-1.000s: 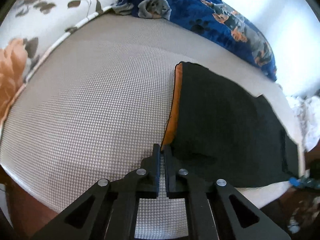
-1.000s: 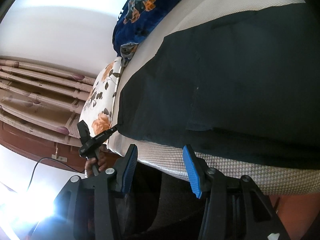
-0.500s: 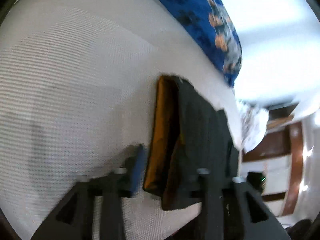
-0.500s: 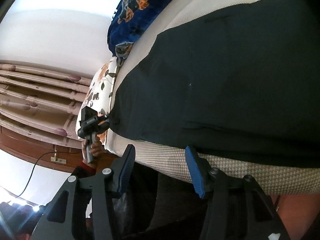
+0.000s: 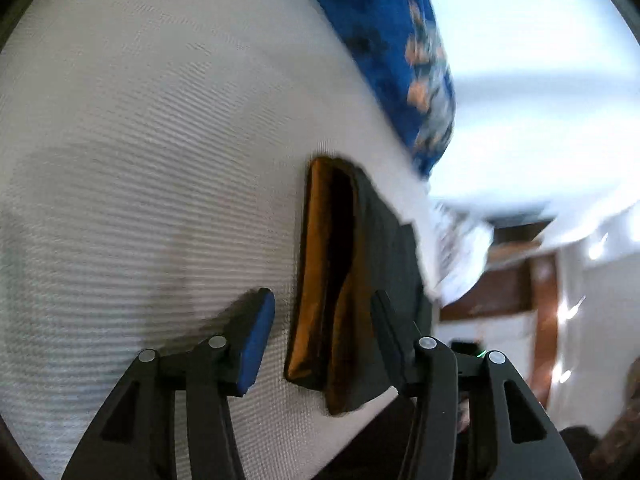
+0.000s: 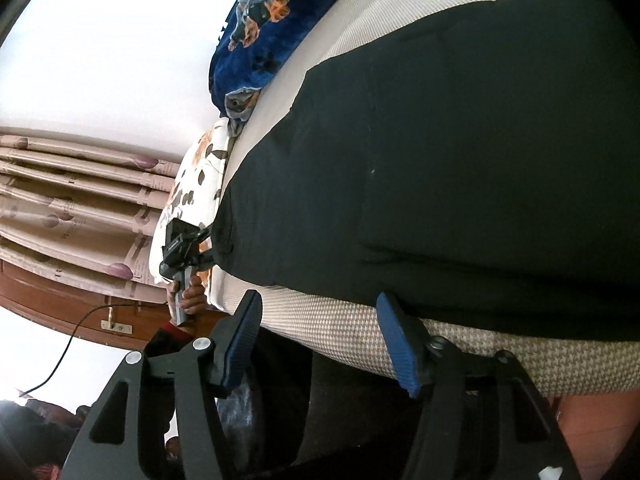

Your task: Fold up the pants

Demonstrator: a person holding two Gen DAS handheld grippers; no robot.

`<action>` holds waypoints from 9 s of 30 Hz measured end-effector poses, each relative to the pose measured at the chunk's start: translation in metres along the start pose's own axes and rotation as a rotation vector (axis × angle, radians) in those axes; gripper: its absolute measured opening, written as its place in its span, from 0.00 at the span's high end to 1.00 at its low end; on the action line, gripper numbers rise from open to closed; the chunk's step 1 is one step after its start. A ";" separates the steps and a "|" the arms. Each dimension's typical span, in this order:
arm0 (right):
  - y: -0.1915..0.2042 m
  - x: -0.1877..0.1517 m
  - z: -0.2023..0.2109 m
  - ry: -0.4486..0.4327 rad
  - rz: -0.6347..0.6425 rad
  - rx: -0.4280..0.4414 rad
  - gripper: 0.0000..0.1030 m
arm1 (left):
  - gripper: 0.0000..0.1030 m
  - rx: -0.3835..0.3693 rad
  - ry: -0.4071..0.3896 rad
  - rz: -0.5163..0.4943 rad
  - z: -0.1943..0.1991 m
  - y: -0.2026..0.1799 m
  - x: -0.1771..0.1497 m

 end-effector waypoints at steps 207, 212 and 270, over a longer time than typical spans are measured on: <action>-0.051 0.049 0.088 -0.167 -0.249 -0.157 0.55 | 0.35 0.431 -0.056 -0.398 -0.182 -0.159 -0.143; -0.038 0.046 0.082 -0.144 -0.210 -0.129 0.77 | 0.35 0.432 -0.054 -0.390 -0.182 -0.157 -0.143; 0.059 0.073 0.098 -0.456 0.366 -0.555 0.37 | 0.24 0.791 -0.370 -0.559 -0.139 -0.153 -0.109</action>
Point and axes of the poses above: each gripper's, at about its wrist camera, not at the fingertips, and z roughly against the way its jaws point, y to its left, x to its top, the point moved 8 cm from there along -z, roughly the way its jaws point
